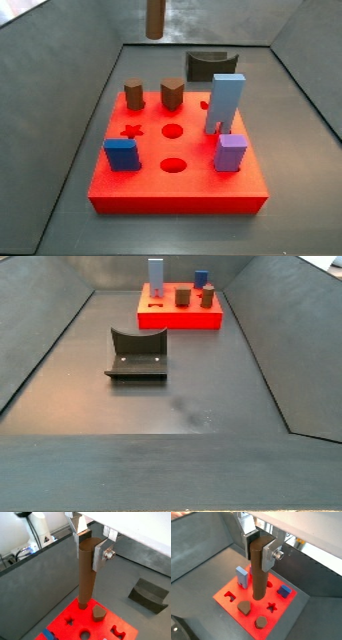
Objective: Pick up the oval object. Move up. Place the oval object on the fixture. Regrasp the oval object. Move to above the board. Insert the oval object.
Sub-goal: Insert the oval object.
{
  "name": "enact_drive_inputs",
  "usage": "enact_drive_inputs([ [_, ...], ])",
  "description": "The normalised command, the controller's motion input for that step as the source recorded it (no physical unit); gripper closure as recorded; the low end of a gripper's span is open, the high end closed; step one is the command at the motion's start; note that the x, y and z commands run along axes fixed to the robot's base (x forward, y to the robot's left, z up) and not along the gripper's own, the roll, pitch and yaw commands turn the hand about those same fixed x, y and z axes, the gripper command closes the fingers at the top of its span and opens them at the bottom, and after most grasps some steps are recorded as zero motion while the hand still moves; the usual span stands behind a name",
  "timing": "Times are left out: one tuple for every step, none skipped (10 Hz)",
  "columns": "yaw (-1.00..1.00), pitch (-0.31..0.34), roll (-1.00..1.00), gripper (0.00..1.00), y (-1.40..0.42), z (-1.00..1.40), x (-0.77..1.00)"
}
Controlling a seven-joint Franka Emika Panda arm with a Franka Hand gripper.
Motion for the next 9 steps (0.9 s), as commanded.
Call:
enact_drive_inputs([
  [0.0,0.0,0.0,1.0,0.0,0.0,0.0],
  [0.0,0.0,0.0,1.0,0.0,0.0,0.0],
  [0.0,-0.004,-0.01,1.0,0.0,0.0,-0.03],
  [0.0,-0.006,0.0,1.0,0.0,-0.11,-0.16],
  [-0.04,-0.009,-0.01,1.0,-0.01,-0.24,-0.22],
  [-0.03,-0.043,-0.07,1.0,-0.02,-0.23,-0.21],
  [0.0,-0.023,-0.12,1.0,-0.07,-0.2,-0.19],
  [-0.07,0.0,-0.12,1.0,-0.18,-0.3,-0.13],
  [-0.51,0.0,-0.1,1.0,-0.39,-0.34,-0.09],
])
